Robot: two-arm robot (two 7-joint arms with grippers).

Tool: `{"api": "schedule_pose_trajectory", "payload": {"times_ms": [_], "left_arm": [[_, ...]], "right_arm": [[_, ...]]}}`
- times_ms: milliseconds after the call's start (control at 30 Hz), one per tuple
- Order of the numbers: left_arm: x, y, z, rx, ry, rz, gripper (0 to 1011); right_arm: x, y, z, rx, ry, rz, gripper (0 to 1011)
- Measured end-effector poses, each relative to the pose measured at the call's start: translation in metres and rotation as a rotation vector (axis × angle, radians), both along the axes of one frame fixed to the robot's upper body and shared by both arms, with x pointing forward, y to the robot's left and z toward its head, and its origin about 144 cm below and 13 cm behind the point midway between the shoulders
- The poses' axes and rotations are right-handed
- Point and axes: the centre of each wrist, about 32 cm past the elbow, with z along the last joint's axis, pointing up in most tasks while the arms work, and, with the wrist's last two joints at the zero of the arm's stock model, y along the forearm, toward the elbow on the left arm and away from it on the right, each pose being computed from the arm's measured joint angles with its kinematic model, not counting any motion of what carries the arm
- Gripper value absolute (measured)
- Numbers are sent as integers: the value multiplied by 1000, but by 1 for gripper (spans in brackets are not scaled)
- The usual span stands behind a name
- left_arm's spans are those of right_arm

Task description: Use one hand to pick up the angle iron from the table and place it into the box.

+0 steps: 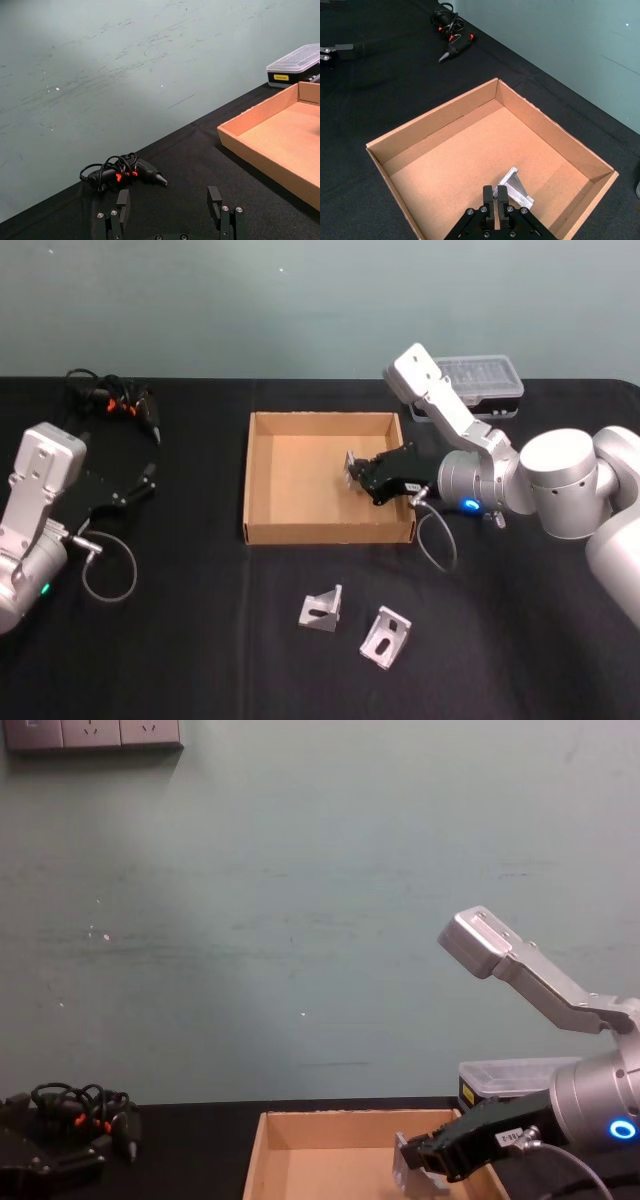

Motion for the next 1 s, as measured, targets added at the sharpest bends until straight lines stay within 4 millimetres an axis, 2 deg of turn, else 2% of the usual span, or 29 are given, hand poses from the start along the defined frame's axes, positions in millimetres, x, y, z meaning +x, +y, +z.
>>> {"api": "schedule_pose_trajectory", "payload": {"times_ms": [1000], "left_arm": [[0,0,0,0,0,0,1011]], "right_arm": [[-1,-1,0,4,0,-11,54]]}}
